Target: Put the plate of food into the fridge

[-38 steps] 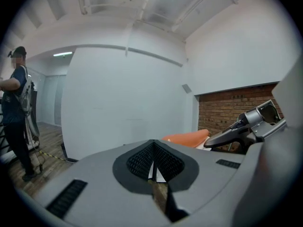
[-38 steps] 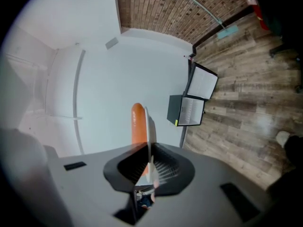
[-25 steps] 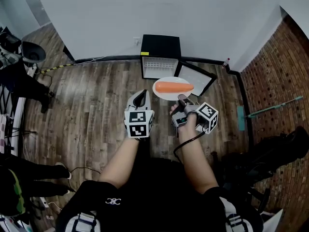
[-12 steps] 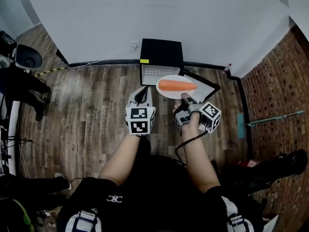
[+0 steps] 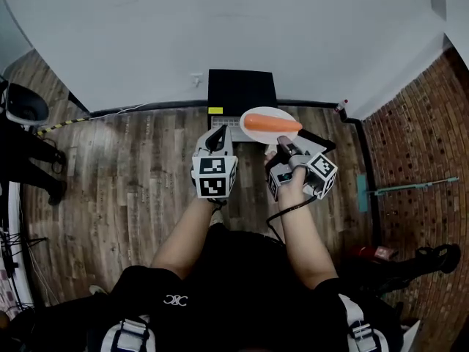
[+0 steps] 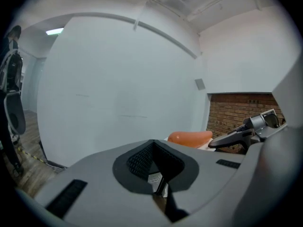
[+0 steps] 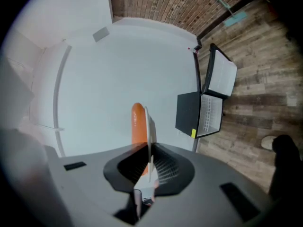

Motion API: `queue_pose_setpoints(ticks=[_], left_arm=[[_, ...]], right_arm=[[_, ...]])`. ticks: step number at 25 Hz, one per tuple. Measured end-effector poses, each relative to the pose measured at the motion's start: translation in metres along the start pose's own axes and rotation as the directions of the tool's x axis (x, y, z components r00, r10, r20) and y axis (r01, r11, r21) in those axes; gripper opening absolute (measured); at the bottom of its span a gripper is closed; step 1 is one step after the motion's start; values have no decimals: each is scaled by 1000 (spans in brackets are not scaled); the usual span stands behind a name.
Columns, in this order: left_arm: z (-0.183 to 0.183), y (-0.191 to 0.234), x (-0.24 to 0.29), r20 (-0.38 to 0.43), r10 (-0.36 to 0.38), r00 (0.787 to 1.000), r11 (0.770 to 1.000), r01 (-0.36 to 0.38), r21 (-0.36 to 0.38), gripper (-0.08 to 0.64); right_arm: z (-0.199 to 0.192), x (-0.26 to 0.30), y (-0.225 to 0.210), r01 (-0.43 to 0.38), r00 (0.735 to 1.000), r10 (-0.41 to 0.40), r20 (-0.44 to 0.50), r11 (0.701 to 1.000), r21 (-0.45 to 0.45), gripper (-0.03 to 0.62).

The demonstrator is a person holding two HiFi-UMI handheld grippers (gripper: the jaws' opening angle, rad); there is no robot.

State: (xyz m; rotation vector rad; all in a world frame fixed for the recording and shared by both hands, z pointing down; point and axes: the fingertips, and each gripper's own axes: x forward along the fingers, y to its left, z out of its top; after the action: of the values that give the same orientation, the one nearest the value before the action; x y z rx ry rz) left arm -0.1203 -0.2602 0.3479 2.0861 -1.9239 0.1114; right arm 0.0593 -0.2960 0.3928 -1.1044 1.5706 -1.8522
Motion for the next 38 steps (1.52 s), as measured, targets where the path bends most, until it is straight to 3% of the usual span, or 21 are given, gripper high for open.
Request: queue_pose_setpoints(ticks=[12, 22, 29, 34, 38], left_arm=[[-29, 27, 53, -89, 6, 996, 1000, -9, -26, -5], [-64, 27, 93, -152, 87, 985, 994, -96, -54, -5], [-129, 26, 132, -221, 117, 968, 985, -141, -97, -5], [-181, 46, 176, -206, 140, 968, 983, -161, -87, -5], [-240, 72, 197, -225, 162, 961, 975, -190, -111, -5]], right_arm=[[16, 59, -22, 42, 999, -42, -8, 999, -1, 41], [60, 100, -69, 60, 996, -61, -70, 998, -5, 35], [86, 126, -140, 107, 986, -114, -123, 993, -57, 28], [104, 159, -222, 186, 963, -202, -179, 977, -103, 28], [94, 194, -292, 217, 944, -236, -232, 971, -103, 28]])
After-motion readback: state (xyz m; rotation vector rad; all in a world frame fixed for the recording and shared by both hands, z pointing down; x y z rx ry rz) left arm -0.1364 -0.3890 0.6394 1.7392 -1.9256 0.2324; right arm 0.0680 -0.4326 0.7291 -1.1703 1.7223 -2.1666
